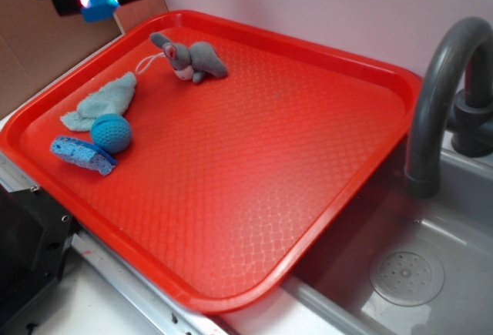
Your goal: Grab the blue block.
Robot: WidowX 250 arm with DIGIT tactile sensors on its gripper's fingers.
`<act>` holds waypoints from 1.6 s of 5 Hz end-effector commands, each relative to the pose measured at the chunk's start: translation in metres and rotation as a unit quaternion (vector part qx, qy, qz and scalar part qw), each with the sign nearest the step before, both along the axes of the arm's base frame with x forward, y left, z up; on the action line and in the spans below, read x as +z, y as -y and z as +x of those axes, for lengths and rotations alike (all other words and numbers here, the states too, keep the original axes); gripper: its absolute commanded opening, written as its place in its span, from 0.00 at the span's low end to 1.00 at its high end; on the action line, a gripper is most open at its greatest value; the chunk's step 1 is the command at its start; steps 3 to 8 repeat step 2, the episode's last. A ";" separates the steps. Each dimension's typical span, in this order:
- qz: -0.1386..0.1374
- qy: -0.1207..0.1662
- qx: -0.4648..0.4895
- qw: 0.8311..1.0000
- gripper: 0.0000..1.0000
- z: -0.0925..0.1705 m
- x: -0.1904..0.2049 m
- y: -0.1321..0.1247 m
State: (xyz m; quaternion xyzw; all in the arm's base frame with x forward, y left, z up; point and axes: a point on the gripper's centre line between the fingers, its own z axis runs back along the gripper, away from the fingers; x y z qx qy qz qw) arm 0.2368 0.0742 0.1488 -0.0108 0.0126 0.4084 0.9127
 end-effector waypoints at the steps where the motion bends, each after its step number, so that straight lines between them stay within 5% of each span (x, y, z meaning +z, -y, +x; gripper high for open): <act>1: -0.055 0.107 -0.086 0.989 0.00 -0.041 0.091 0.058; 2: -0.048 0.085 -0.137 0.986 0.00 -0.037 0.082 0.052; 8: -0.048 0.085 -0.137 0.986 0.00 -0.037 0.082 0.052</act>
